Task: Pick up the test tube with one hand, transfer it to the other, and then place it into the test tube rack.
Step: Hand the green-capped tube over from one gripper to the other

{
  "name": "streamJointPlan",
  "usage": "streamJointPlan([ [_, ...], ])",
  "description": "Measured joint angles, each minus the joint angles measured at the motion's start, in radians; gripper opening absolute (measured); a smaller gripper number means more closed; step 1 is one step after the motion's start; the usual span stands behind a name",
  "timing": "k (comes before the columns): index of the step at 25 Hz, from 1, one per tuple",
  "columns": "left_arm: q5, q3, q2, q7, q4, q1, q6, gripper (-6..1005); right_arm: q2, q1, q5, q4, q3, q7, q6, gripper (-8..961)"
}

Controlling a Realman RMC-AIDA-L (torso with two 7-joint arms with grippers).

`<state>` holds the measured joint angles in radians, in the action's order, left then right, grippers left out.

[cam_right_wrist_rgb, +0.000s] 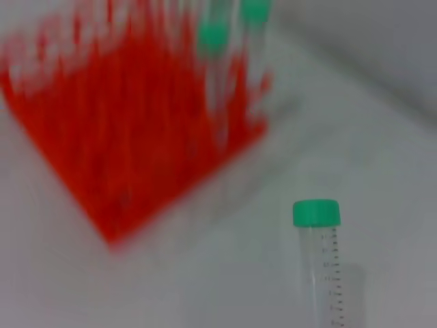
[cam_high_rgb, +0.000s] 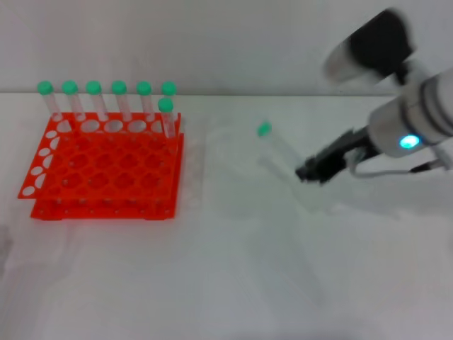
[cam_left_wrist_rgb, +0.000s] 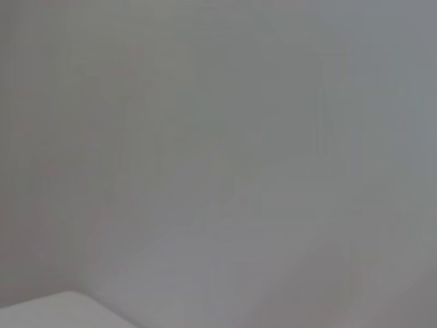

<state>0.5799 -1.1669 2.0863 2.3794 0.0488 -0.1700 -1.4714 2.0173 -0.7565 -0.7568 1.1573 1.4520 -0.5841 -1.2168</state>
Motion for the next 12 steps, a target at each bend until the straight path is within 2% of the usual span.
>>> streamJointPlan([
  [1, -0.001, 0.000, 0.001, 0.002, 0.007, 0.001, -0.001, 870, -0.002, 0.042, -0.072, 0.028, -0.047, -0.054, 0.011, 193],
  [2, -0.007, 0.000, 0.002, 0.006, 0.026, 0.004, 0.000, 870, -0.003, 0.112, -0.229, 0.046, -0.138, -0.191, 0.023, 194],
  [3, -0.007, 0.000, 0.002, 0.006, 0.026, 0.004, 0.000, 870, -0.003, 0.112, -0.229, 0.046, -0.138, -0.191, 0.023, 195],
  [5, -0.023, 0.001, 0.004, 0.008, 0.046, 0.005, 0.003, 870, -0.003, 0.179, -0.420, 0.028, -0.221, -0.353, 0.027, 197],
  [9, -0.064, 0.002, 0.004, 0.004, 0.060, -0.008, 0.005, 869, -0.005, 0.287, -0.854, -0.133, -0.329, -0.696, 0.007, 201],
  [12, -0.094, 0.001, 0.007, -0.002, 0.086, -0.012, 0.008, 869, -0.006, 0.331, -1.088, -0.283, -0.367, -0.927, -0.034, 203],
])
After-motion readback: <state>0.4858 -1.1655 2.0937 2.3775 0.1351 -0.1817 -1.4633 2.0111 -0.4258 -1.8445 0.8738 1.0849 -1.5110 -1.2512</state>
